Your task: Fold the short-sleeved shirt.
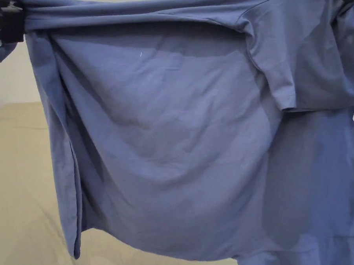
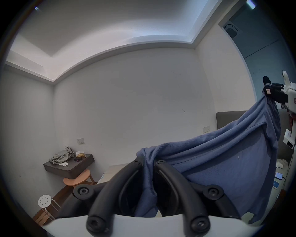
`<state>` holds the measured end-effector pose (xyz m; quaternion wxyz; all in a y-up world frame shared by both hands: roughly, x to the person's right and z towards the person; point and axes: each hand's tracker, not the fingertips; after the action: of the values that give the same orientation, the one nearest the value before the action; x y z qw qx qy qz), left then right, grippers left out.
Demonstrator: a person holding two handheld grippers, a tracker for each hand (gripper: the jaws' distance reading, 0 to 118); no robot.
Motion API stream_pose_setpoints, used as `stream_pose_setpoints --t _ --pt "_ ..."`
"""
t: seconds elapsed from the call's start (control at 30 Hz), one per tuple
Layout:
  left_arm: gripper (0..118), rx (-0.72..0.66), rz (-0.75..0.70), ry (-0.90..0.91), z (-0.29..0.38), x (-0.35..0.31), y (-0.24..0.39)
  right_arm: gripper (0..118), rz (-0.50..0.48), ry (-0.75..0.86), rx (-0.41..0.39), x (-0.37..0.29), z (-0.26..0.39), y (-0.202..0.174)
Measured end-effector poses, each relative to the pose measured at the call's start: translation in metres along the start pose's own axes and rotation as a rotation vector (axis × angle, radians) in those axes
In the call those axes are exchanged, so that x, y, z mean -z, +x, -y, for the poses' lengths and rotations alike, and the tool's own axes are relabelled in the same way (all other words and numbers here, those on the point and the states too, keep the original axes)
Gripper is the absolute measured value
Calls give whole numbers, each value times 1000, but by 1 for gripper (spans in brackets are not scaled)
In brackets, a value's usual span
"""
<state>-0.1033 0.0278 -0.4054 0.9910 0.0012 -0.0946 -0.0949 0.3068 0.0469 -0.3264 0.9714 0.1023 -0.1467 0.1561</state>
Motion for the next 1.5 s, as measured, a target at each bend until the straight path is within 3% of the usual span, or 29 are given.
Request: stream_pose_setpoints --t 0.07,0.4,0.53,0.63,0.73,0.9,1.07,1.23,1.37,1.5 --pt "7 -19 -2 -14 2 36 -5 7 11 -17 -28 25 8 -8" --pt "7 -32 -49 -66 9 151 -10 7 23 -83 18 123 52 -43" --pt "7 -45 -40 -75 32 170 -17 7 -10 -144 33 129 86 -65" --pt "7 -7 -50 -103 65 175 -15 7 -40 -208 1 121 126 -85" --pt "7 4 -33 -172 113 172 -10 7 -74 -306 29 101 166 -101" --pt "7 73 8 -298 203 140 11 7 -133 -490 72 42 233 -113" --pt "7 126 84 -475 293 66 48 7 -194 -696 100 -61 294 -112" --pt "7 195 172 -634 368 -17 83 7 -233 -925 74 -157 356 -92" --pt "7 200 242 -776 410 -78 97 7 -250 -1052 43 -213 374 -80" --pt "7 244 273 -875 437 -132 102 7 -234 -1134 108 -254 365 -68"
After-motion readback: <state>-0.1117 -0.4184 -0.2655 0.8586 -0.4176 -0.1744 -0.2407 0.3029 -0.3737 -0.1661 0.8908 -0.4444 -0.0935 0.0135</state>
